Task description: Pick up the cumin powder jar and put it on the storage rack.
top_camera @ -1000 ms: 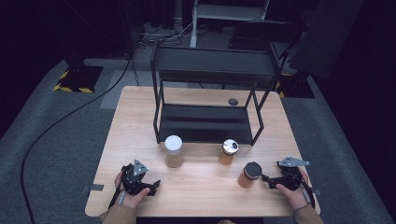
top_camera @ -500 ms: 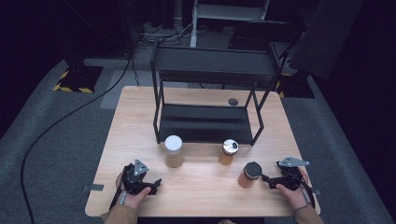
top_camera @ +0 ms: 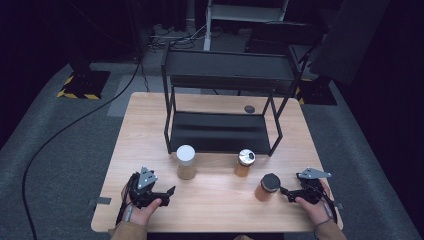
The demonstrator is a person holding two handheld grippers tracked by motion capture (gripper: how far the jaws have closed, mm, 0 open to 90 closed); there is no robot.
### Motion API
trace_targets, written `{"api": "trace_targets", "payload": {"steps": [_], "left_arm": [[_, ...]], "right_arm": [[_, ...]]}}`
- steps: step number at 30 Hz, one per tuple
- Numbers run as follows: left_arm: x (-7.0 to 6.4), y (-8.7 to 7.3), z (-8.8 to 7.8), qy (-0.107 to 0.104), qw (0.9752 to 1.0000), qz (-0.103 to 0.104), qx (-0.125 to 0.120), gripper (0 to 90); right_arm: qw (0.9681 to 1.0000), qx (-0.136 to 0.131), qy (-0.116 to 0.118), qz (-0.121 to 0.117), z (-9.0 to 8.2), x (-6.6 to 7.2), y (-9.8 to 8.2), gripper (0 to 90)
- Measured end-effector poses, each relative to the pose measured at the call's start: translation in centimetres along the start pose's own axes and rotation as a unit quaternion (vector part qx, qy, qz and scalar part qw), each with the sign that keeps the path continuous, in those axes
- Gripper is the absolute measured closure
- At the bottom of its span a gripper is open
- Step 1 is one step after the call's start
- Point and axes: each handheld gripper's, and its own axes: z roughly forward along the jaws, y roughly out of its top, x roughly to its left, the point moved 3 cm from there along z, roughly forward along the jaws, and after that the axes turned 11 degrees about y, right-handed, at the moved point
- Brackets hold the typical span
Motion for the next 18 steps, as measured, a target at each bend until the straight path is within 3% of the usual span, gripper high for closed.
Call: {"api": "trace_targets", "payload": {"steps": [18], "left_arm": [[-0.8,0.9,-1.6,-0.003,0.9979,0.004,-0.064,5.5]], "right_arm": [[1.0,0.0,-0.001,0.001,0.1,0.0,0.1,2.6]]}}
